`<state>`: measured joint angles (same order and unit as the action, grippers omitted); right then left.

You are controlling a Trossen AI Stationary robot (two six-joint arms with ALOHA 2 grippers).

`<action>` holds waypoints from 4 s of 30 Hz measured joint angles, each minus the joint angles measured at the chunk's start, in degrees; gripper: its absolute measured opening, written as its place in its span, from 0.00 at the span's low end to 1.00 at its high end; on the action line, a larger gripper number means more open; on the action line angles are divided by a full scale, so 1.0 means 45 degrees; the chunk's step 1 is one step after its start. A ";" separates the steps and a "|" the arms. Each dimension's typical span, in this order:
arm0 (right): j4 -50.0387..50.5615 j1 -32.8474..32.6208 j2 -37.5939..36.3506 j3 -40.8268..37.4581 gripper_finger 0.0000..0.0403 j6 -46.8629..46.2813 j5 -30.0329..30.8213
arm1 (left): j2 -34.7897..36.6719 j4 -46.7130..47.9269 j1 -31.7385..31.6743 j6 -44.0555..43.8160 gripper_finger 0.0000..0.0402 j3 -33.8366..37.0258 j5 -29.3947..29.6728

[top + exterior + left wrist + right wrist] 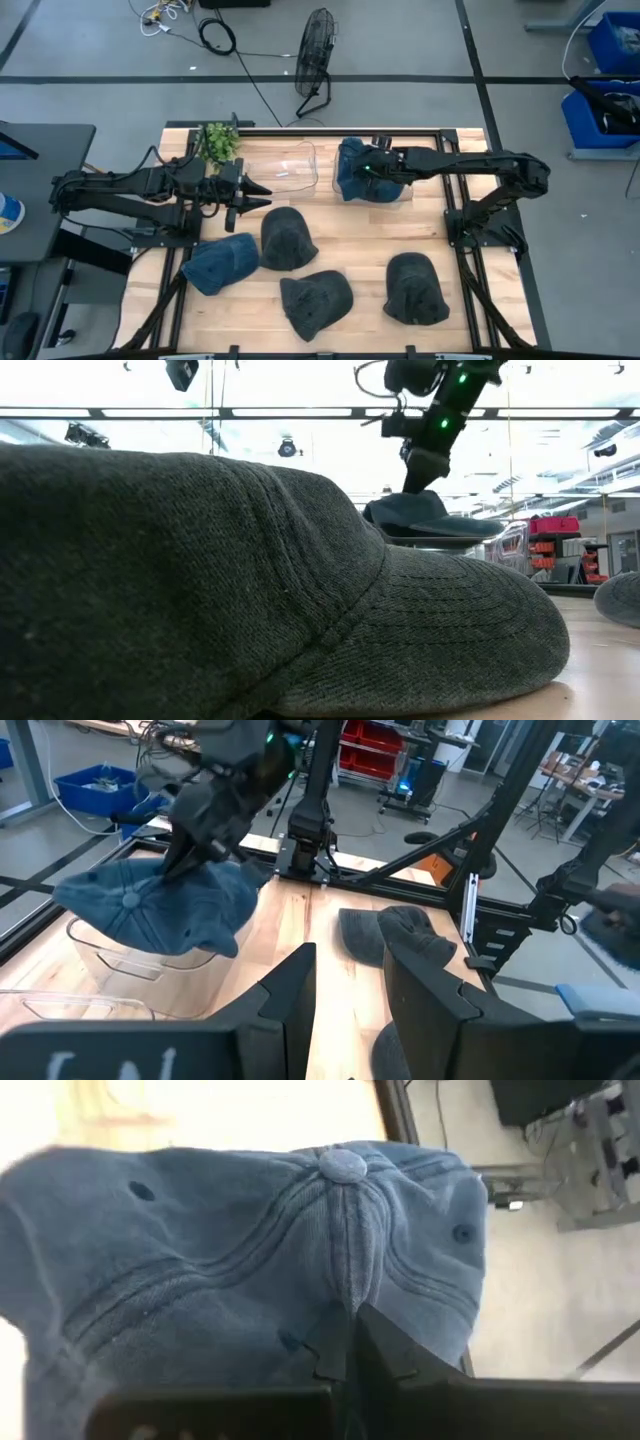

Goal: Pick & Place hat
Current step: Put the right blue cap into the right transparent bin, then put the blue cap into the right transparent bin

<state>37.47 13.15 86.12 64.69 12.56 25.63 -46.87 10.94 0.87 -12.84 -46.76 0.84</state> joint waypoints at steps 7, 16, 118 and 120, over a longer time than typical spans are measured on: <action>0.0055 0.0308 0.0827 0.0000 0.02 0.1085 -0.0095 | 0.0004 0.0010 0.0000 0.0005 0.31 0.0000 0.0000; 0.1223 0.0229 -0.0199 0.1594 0.02 0.1992 -0.1943 | 0.0000 0.0024 0.0004 0.0015 0.31 0.0000 0.0000; 0.3630 -0.3346 -0.0577 0.3823 0.35 -0.0923 -0.5459 | -0.1148 1.1865 0.3554 -0.7084 0.31 -0.1875 0.1509; 0.3403 -0.3346 -0.0577 0.3823 0.35 -0.0919 -0.5459 | -0.1529 1.2600 0.3772 -0.7654 0.31 -0.1875 0.0908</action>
<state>52.79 -1.91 83.53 81.89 8.42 1.06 -53.75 67.64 17.84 -47.29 -55.20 4.93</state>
